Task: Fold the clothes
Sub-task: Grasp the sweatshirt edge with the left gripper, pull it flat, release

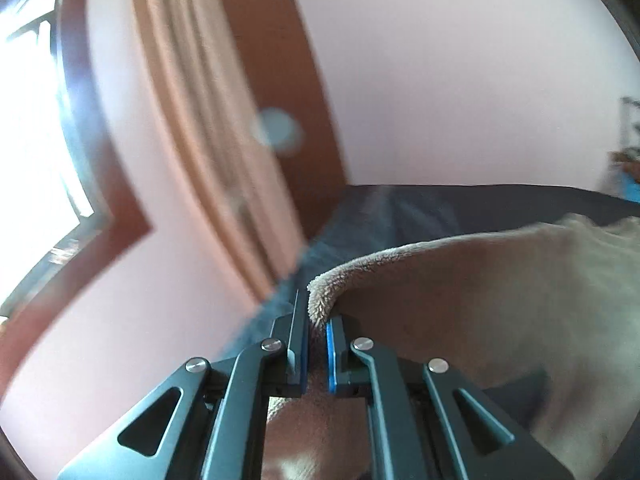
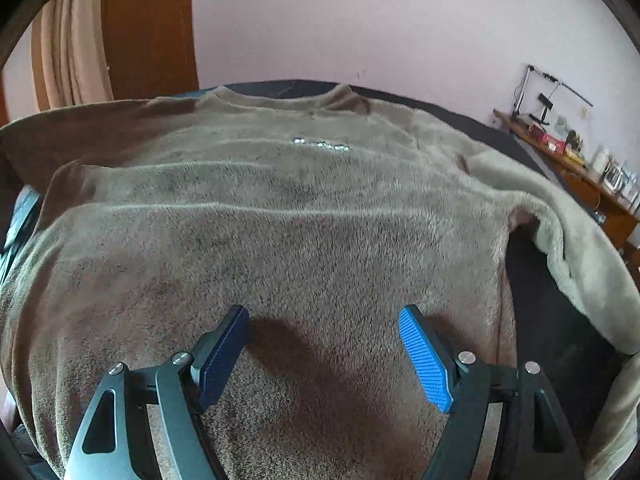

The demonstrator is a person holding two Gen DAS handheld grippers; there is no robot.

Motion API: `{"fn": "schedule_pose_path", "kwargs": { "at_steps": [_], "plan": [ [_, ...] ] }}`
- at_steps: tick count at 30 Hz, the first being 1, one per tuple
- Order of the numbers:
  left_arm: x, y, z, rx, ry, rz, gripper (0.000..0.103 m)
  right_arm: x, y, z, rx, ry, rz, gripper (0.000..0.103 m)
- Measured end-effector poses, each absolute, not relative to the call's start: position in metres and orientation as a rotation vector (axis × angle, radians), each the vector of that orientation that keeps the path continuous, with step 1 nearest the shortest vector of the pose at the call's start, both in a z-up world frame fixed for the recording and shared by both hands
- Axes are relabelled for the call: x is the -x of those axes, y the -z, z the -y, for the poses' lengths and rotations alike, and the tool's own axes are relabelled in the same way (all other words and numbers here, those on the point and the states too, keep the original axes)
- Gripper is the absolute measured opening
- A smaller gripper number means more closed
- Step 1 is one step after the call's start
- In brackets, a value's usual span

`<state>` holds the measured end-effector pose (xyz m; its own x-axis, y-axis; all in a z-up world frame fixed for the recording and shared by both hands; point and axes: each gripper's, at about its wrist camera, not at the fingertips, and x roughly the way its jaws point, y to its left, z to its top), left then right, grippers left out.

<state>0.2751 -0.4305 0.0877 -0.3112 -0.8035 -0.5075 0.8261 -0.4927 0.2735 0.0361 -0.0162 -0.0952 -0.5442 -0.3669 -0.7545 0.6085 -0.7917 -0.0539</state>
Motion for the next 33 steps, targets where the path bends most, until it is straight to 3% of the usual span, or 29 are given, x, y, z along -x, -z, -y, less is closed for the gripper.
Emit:
{"fn": "schedule_pose_path", "kwargs": {
  "at_steps": [6,8,10,11,13,14,22,27,33],
  "plan": [
    [-0.231,-0.042,0.476,-0.897,1.849,-0.116,0.012,-0.036,0.099,0.013,-1.029,2.317,-0.44,0.079],
    [-0.228,-0.028,0.478,-0.963,1.836,-0.15,0.022,-0.036,0.099,0.013,-1.032,2.311,-0.439,0.079],
    [-0.23,-0.02,0.471,-1.021,1.878,-0.211,0.049,-0.036,0.1,0.012,-1.039,2.302,-0.433,0.079],
    [-0.234,-0.019,0.468,-1.023,1.896,-0.237,0.053,-0.035,0.101,0.012,-1.044,2.296,-0.43,0.079],
    [-0.243,-0.02,0.463,-1.003,1.925,-0.284,0.075,-0.034,0.101,0.012,-1.055,2.284,-0.421,0.08],
    [-0.25,-0.022,0.461,-0.99,1.931,-0.304,0.08,-0.033,0.101,0.012,-1.058,2.282,-0.415,0.08],
    [-0.262,-0.047,0.401,-0.914,2.081,-0.3,0.081,-0.043,0.102,0.008,-1.054,2.201,-0.473,0.083],
    [-0.204,-0.047,0.343,-1.011,2.261,-0.185,0.082,-0.047,0.098,-0.003,-1.116,2.092,-0.538,0.084],
    [-0.122,-0.029,0.317,-1.135,2.262,-0.092,0.082,-0.019,0.055,-0.002,-1.056,2.158,-0.531,0.084]
  ]
}}
